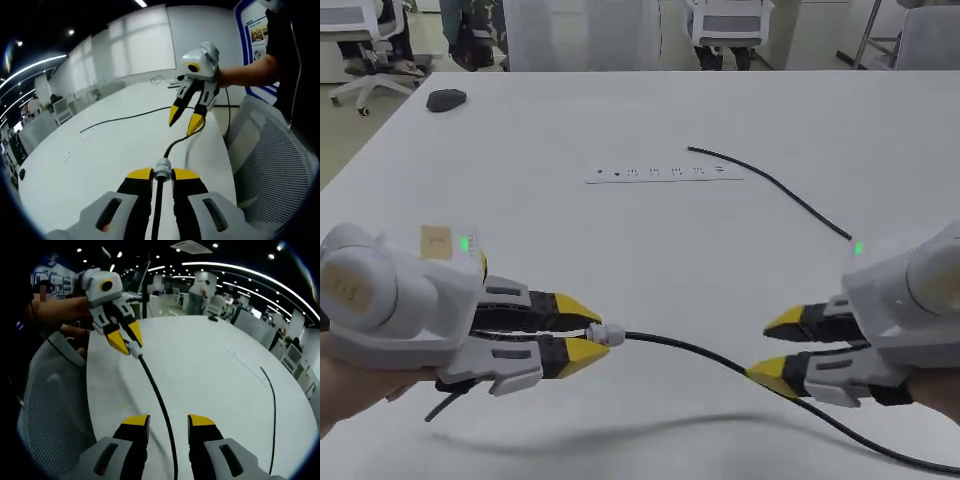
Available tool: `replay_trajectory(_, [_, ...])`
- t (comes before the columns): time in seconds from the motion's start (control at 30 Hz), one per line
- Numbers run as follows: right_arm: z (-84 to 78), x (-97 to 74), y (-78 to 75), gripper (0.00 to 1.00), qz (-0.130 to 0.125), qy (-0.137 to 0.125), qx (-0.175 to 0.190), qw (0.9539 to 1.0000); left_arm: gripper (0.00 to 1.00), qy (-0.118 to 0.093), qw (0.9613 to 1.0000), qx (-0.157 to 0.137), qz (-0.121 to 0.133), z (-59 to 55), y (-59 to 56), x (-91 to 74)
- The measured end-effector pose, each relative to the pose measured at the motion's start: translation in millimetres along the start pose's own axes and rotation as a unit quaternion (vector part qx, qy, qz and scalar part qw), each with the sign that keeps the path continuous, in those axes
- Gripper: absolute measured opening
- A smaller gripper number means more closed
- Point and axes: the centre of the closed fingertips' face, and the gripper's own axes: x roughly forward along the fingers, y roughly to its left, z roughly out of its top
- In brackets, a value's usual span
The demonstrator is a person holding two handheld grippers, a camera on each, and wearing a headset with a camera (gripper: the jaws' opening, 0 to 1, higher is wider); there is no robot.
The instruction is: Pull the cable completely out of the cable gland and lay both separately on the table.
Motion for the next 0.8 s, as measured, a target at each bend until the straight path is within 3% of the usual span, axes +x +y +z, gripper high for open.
replay_trajectory(0.03, [12.1,3.4,4.7,0.29,0.004,-0.012,-0.012,0.9999,0.14,-0.002,1.0,-0.001,-0.003,2.7,-1.5,0.2])
replay_trajectory(0.07, [24.5,8.9,15.8,0.27,0.023,-0.012,-0.037,0.999,0.14,-0.004,1.0,0.0,-0.004,5.6,-2.7,1.0])
replay_trajectory(0.1, [33.3,14.7,20.0,0.24,0.022,-0.005,-0.063,0.9977,0.14,-0.005,1.0,0.003,-0.006,7.4,-3.7,1.6])
replay_trajectory(0.23, [42.3,33.0,29.4,0.21,0.042,0.02,-0.124,0.9912,0.14,-0.006,0.9998,0.012,-0.011,11.5,-6.7,1.5])
replay_trajectory(0.3, [42.5,38.1,36.1,0.13,0.062,0.024,-0.123,0.9901,0.14,-0.008,0.9998,0.016,-0.012,13.4,-7.9,0.4])
replay_trajectory(0.4, [45.1,41.1,37.4,0.0,0.063,0.019,-0.156,0.9856,0.14,-0.007,0.9997,0.018,-0.013,13.6,-8.6,-0.5])
replay_trajectory(0.57, [44.1,42.4,41.3,0.0,0.074,0.018,-0.147,0.9862,0.14,-0.005,0.9997,0.016,-0.014,11.9,-10.7,-2.0])
replay_trajectory(0.7, [42.3,41.5,45.2,0.0,0.076,0.02,-0.174,0.9816,0.14,-0.004,0.9996,0.019,-0.018,11.8,-13.7,-0.5])
replay_trajectory(0.8, [39.9,37.2,40.2,0.0,0.067,0.02,-0.157,0.9851,0.14,-0.005,0.9997,0.019,-0.015,11.5,-12.8,-1.4])
